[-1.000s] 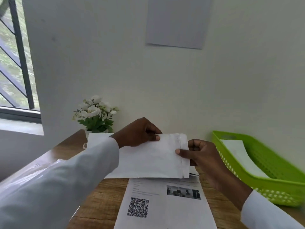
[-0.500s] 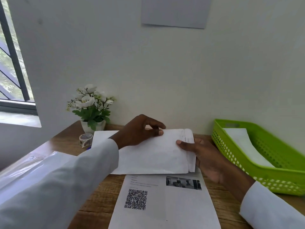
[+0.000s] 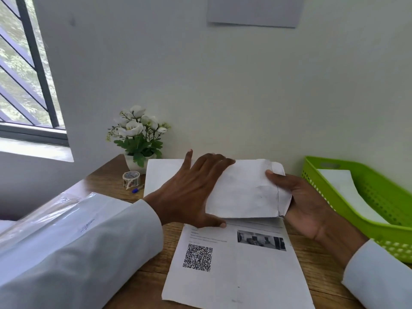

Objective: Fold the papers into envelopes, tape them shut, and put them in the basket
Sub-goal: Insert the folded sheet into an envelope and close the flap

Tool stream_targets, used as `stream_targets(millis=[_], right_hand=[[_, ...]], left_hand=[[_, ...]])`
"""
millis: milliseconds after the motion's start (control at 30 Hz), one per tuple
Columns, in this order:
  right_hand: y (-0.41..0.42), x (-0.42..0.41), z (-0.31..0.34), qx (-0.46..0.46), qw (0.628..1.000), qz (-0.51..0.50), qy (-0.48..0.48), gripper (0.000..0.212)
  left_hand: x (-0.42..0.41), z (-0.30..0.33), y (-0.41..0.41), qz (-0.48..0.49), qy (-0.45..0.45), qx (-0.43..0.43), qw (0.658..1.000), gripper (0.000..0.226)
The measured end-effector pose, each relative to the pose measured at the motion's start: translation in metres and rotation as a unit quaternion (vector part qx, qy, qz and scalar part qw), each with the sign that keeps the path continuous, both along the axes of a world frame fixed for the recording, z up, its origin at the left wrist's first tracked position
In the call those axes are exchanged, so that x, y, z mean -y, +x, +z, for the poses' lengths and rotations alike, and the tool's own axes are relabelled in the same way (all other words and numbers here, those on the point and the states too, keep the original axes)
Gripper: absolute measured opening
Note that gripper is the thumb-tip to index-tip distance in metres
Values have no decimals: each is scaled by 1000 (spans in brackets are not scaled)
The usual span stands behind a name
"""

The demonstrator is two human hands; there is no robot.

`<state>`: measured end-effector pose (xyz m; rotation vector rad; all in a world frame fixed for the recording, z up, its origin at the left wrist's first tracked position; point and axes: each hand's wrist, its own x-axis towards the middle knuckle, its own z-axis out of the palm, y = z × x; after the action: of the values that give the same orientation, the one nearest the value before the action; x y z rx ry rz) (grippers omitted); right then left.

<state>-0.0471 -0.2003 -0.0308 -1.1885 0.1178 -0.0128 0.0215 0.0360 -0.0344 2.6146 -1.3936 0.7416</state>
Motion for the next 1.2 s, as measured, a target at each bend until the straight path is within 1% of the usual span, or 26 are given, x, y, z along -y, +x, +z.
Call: stream_targets(millis=[100, 233, 400, 467, 533, 567, 600, 633, 667, 700, 767, 800, 833, 900, 1000, 1033, 1133, 1200], right_hand=[[0, 0, 1, 5, 1000, -7, 19, 40], [1, -1, 0, 5, 999, -12, 29, 41], [4, 1, -2, 35, 999, -15, -11, 34], [8, 4, -4, 63, 997, -45, -28, 32], [11, 7, -10, 75, 988, -95, -96, 24], [12, 9, -15, 83, 977, -116, -156, 21], [14, 11, -21, 97, 955, -140, -242, 20], [16, 15, -28, 120, 916, -157, -348, 20], [17, 19, -34, 143, 865, -148, -457, 23], [17, 20, -38, 148, 816, -114, -547, 32], [17, 21, -45, 116, 745, -30, -657, 57], [17, 20, -47, 92, 718, -1, -690, 67], [15, 18, -47, 74, 702, 17, -708, 73], [16, 19, -50, 75, 698, 28, -711, 78], [19, 23, -49, 85, 718, 21, -690, 83], [21, 24, -48, 83, 722, 21, -687, 81], [23, 26, -44, 76, 718, 41, -690, 80], [20, 27, -38, 62, 728, 50, -681, 74]], left_hand=[[-3, -2, 1, 12, -3, 23, 1000, 115], [-8, -7, 2, 15, -13, 19, 1000, 113], [-19, -1, 7, 10, -32, 52, 998, 102], [-25, 1, 11, 15, -35, 64, 997, 97], [-31, -1, 14, 19, -35, 61, 997, 95], [-34, -2, 15, 22, -33, 58, 998, 95], [-36, -4, 17, 23, -31, 55, 998, 95], [-38, -5, 19, 24, -30, 52, 998, 95], [-40, -6, 20, 23, -30, 49, 998, 95], [-42, -6, 22, 22, -34, 45, 998, 95], [-45, -5, 23, 20, -43, 37, 998, 94], [-47, -5, 24, 19, -47, 33, 998, 94], [-48, -5, 24, 17, -49, 31, 998, 94], [-50, -7, 25, 13, -49, 32, 998, 95], [-54, -8, 26, 7, -47, 22, 999, 95], [-55, -9, 27, 5, -49, 16, 999, 95], [-57, -12, 27, -5, -54, 0, 999, 94], [-56, -13, 27, -11, -53, -8, 999, 94]])
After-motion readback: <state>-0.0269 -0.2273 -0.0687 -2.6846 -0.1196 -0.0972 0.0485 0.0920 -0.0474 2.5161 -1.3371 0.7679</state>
